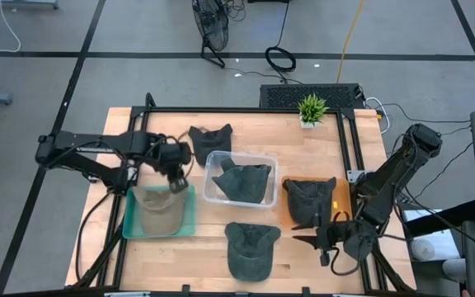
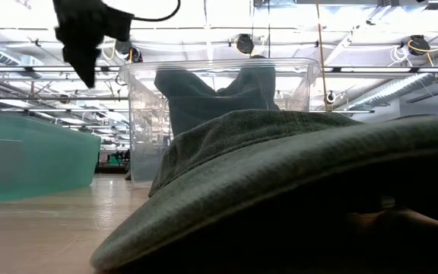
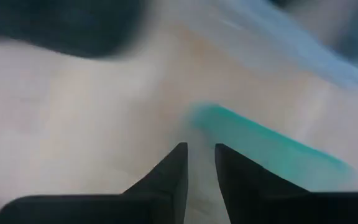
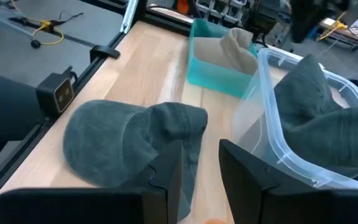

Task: Pick & Place hat
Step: Adjust the green bin

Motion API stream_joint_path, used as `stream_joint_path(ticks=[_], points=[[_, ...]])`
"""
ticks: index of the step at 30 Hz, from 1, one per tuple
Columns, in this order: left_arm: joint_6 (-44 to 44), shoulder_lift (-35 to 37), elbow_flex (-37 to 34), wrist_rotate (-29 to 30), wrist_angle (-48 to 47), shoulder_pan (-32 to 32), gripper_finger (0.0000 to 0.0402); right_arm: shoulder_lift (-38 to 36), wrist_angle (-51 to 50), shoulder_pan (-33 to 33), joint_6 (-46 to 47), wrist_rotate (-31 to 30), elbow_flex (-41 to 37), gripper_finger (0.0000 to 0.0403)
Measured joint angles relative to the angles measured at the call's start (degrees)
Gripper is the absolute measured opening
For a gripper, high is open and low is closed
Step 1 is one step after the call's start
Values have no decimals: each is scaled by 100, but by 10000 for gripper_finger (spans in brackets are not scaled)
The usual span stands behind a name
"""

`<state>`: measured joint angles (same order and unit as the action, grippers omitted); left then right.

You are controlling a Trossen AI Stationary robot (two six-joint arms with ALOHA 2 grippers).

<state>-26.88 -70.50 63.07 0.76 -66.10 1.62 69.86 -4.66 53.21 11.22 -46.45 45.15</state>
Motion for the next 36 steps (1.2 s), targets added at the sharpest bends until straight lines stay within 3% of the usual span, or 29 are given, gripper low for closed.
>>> stream_joint_path(ticks=[4,8,15,19,26,31,36], points=[[-420,2,-2,-1111,36,-827,90,3,-45,132,61,9,0,93],[-1332,2,-5,-1346,161,-2053,90,3,-50,224,225,12,-2,93],[-3046,-92,-9,-477,1387,-4013,90,3,-29,241,406,8,-2,93],[-3347,-499,-10,164,1849,-4848,90,5,-27,241,480,6,-2,93],[-3722,-1490,-9,546,1421,-5397,90,5,3,230,453,1,-4,93],[-3362,-2141,-13,672,1253,-5403,90,5,3,227,356,-21,-4,93],[-3261,-2276,-11,684,951,-5306,90,5,6,227,325,-25,-4,93]])
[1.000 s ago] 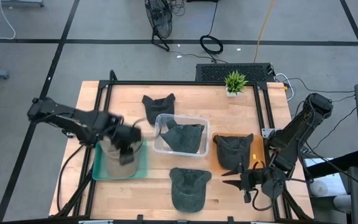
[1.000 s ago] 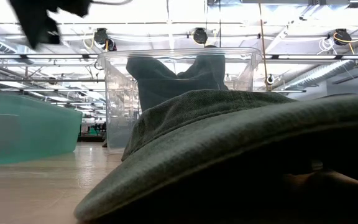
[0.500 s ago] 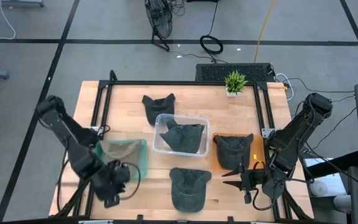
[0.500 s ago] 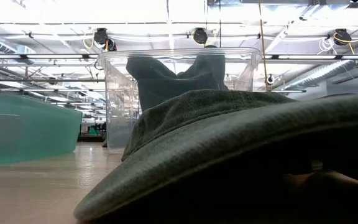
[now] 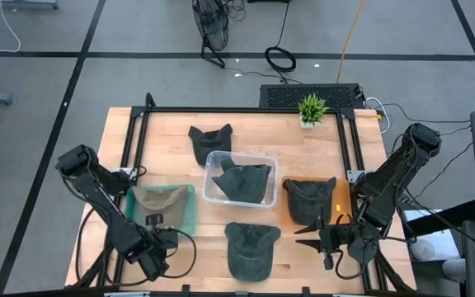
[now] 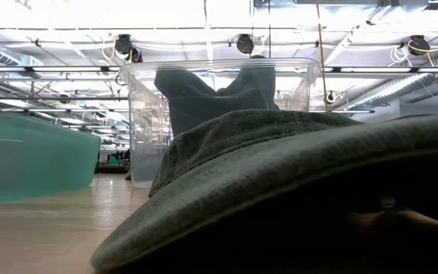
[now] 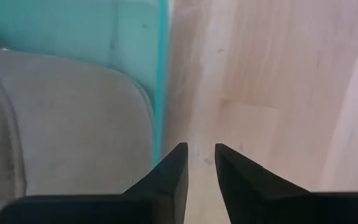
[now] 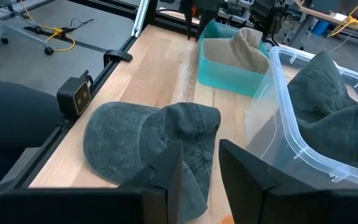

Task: Pick & Place hat
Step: Adjust the green bin

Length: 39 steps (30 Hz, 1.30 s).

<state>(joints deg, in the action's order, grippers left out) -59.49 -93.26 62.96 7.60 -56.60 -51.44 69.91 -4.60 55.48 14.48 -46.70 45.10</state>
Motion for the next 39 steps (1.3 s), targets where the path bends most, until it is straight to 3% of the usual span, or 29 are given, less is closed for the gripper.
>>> stream_joint_path(ticks=[4,10,22,39], points=[[-146,60,53,-6,-217,-3,90,0,3,0,1,0,-2,93],[-570,67,46,-578,-326,-47,90,0,-2,0,120,15,-4,93],[-797,69,-116,-147,-1379,16,90,0,-22,2,131,25,-4,93],[-876,69,-649,-245,-1401,526,90,0,-35,2,130,28,-4,93]])
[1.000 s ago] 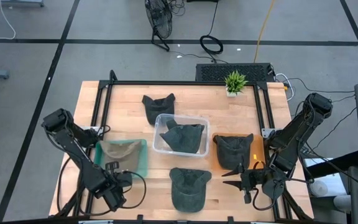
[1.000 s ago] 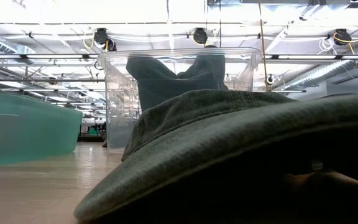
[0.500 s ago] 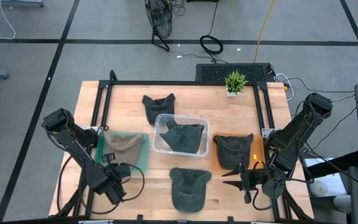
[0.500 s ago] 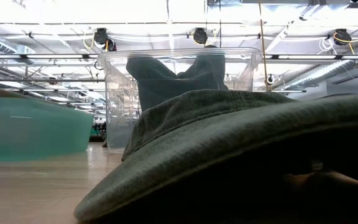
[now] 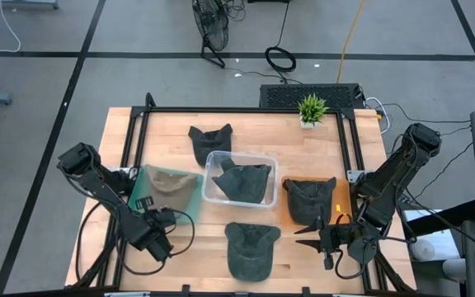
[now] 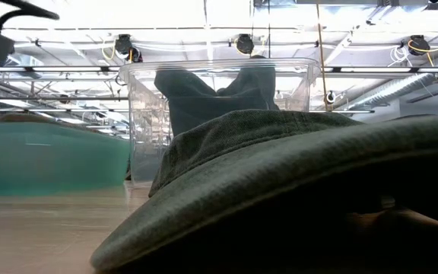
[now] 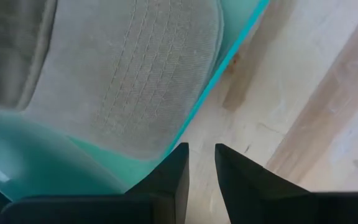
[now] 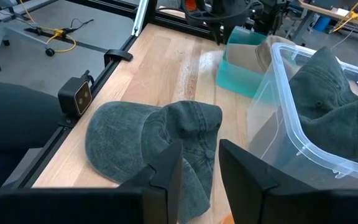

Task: Pick & Place hat
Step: Adjust the green bin

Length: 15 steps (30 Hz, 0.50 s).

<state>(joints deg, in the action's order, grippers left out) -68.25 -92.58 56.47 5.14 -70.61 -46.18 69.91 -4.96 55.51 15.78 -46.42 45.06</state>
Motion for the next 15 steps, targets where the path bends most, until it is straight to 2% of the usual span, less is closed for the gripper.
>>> stream_joint_path(ticks=[6,11,13,15], points=[[-48,0,22,-74,28,133,90,0,0,0,-1,0,0,93],[23,0,428,-340,56,264,90,0,0,0,1,0,0,93],[67,0,665,-156,84,274,90,0,3,0,-1,0,0,93],[164,0,835,277,301,269,90,0,1,0,1,0,0,93]])
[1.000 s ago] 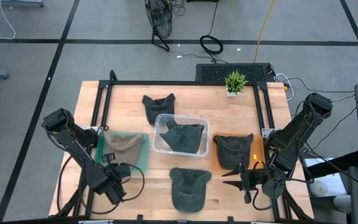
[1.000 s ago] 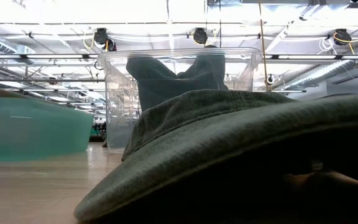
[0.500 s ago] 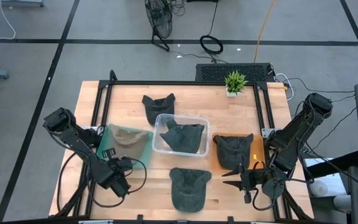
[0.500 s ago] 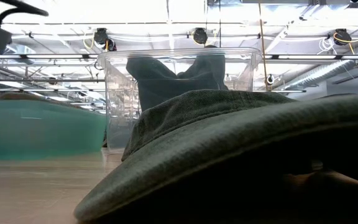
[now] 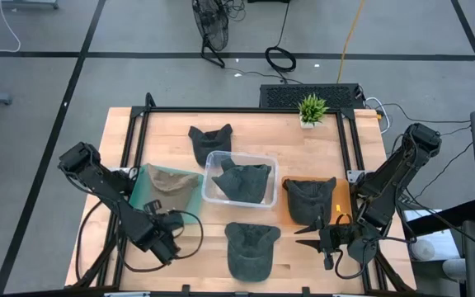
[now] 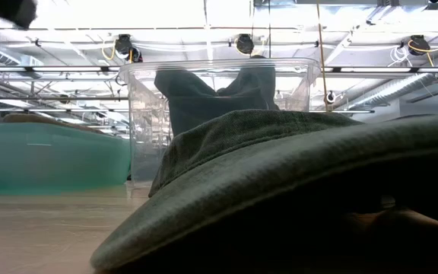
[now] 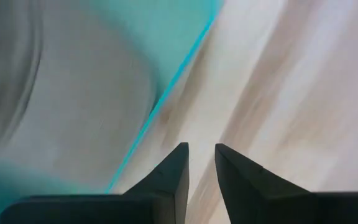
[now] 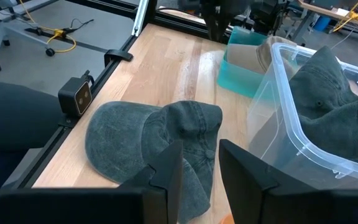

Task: Pick & Place hat
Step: Adjust the green bin

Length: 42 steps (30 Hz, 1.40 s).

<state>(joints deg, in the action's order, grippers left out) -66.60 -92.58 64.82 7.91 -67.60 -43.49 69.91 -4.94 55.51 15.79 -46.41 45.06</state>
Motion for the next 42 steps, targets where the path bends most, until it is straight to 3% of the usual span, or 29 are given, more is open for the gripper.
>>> stream_joint_path(ticks=[4,7,15,25,31,39,42], points=[[578,0,-41,676,975,-20,90,2,-1,11,60,15,0,93],[1029,-3,-280,767,1601,62,90,2,-3,11,68,17,0,93],[1509,-4,-597,1542,1727,416,90,2,-3,11,56,18,0,93],[1250,-4,-647,1603,1668,779,90,2,-4,11,63,22,0,93],[1571,-4,-577,1287,1782,775,90,2,-5,11,64,22,0,93],[3293,-4,-150,1362,1747,536,90,2,-3,12,66,22,0,93],[3415,-4,-135,1677,1451,472,91,2,-3,11,66,22,0,93]])
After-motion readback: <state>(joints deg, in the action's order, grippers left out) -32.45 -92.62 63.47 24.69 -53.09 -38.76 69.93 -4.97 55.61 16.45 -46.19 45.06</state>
